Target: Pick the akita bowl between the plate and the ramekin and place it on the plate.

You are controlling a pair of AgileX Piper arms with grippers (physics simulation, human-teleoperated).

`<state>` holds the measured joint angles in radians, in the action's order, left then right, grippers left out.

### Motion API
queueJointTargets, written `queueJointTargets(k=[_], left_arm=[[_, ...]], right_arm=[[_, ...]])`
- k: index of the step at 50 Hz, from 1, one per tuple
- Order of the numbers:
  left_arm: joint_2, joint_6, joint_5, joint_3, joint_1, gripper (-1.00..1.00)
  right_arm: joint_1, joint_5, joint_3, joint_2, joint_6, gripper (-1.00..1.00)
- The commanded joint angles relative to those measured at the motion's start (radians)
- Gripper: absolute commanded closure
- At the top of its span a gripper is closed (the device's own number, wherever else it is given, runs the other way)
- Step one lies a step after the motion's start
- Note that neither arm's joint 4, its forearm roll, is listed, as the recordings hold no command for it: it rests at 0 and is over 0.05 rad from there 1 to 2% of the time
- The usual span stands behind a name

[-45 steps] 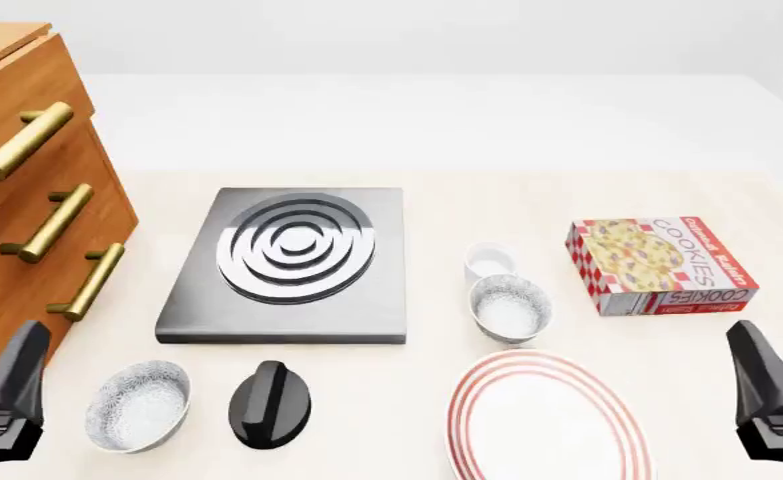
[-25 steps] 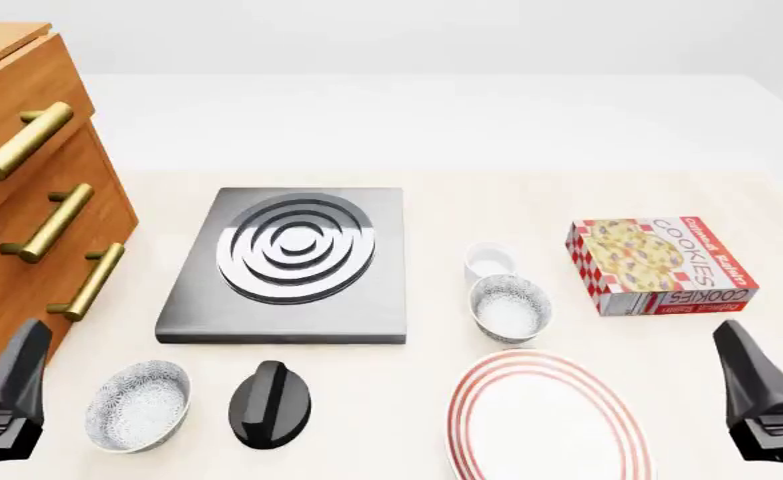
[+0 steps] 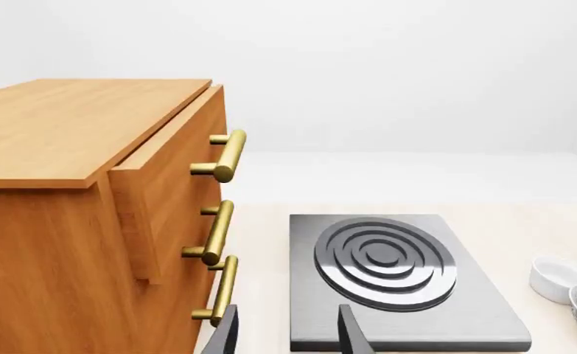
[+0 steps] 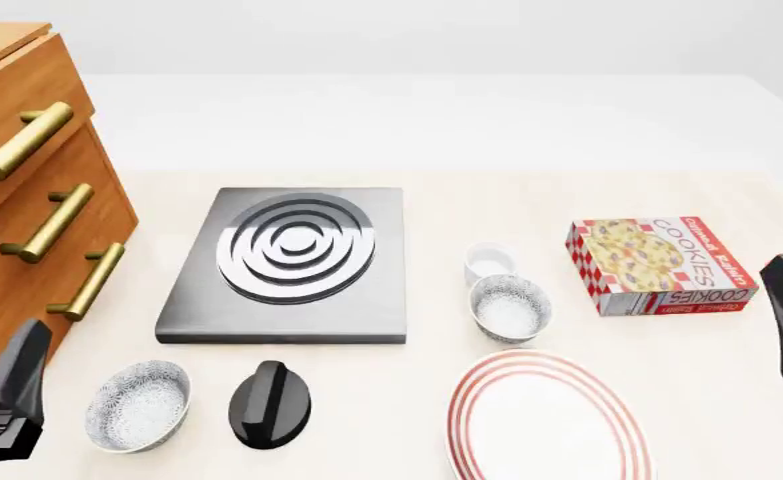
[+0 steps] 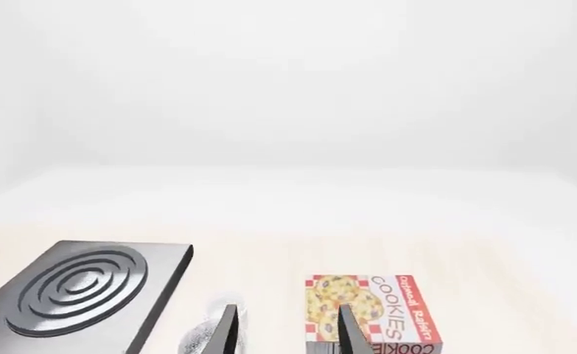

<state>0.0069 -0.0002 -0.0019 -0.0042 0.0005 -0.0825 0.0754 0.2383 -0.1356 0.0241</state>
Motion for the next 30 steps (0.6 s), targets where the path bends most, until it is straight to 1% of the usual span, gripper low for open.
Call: queueJointTargets(k=[1, 2, 3, 4, 5, 6, 7, 9, 11, 12, 13, 14, 17, 18, 19, 20, 21, 24, 25, 28, 30], left_arm=[[0.000, 0.000, 0.000, 0.000, 0.000, -1.00], [0.000, 0.000, 0.000, 0.000, 0.000, -1.00], [0.000, 0.000, 0.000, 0.000, 0.000, -1.00], [0.000, 0.000, 0.000, 0.000, 0.000, -1.00], [0.000, 0.000, 0.000, 0.000, 0.000, -1.00], [0.000, 0.000, 0.000, 0.000, 0.000, -1.00], [0.000, 0.000, 0.000, 0.000, 0.000, -1.00], [0.000, 0.000, 0.000, 0.000, 0.000, -1.00], [0.000, 0.000, 0.000, 0.000, 0.000, -1.00], [0.000, 0.000, 0.000, 0.000, 0.000, -1.00], [0.000, 0.000, 0.000, 0.000, 0.000, -1.00], [0.000, 0.000, 0.000, 0.000, 0.000, -1.00], [0.000, 0.000, 0.000, 0.000, 0.000, -1.00], [0.000, 0.000, 0.000, 0.000, 0.000, -1.00], [0.000, 0.000, 0.000, 0.000, 0.000, -1.00], [0.000, 0.000, 0.000, 0.000, 0.000, -1.00], [0.000, 0.000, 0.000, 0.000, 0.000, -1.00], [0.000, 0.000, 0.000, 0.000, 0.000, -1.00], [0.000, 0.000, 0.000, 0.000, 0.000, -1.00], [0.000, 0.000, 0.000, 0.000, 0.000, -1.00], [0.000, 0.000, 0.000, 0.000, 0.000, -1.00]], right_arm=[[-0.016, 0.087, 0.215, -0.068, -0.008, -1.00], [-0.016, 0.087, 0.216, -0.068, -0.008, -1.00], [-0.046, 0.095, 0.245, -0.085, -0.003, -1.00], [-0.025, 0.103, 0.272, -0.109, -0.012, -1.00], [-0.023, 0.104, 0.285, -0.128, -0.005, -1.00], [-0.014, 0.109, 0.310, -0.174, 0.022, -1.00], [-0.007, 0.114, 0.328, -0.188, 0.035, -1.00], [-0.015, 0.130, 0.373, -0.207, 0.024, -1.00], [-0.032, 0.139, 0.396, -0.211, -0.008, -1.00], [-0.032, 0.139, 0.396, -0.211, -0.008, -1.00], [-0.032, 0.154, 0.434, -0.243, 0.009, -1.00], [-0.032, 0.154, 0.434, -0.243, 0.009, -1.00], [-0.028, 0.182, 0.504, -0.273, 0.001, -1.00], [-0.015, 0.188, 0.521, -0.283, -0.024, -1.00], [-0.003, 0.193, 0.545, -0.283, -0.031, -1.00], [-0.015, 0.200, 0.560, -0.304, -0.024, -1.00], [-0.013, 0.212, 0.586, -0.329, -0.029, -1.00], [-0.020, 0.228, 0.617, -0.352, -0.026, -1.00], [-0.016, 0.244, 0.642, -0.372, -0.034, -1.00], [-0.015, 0.295, 0.692, -0.430, -0.011, -1.00], [-0.022, 0.311, 0.715, -0.450, -0.013, -1.00]])
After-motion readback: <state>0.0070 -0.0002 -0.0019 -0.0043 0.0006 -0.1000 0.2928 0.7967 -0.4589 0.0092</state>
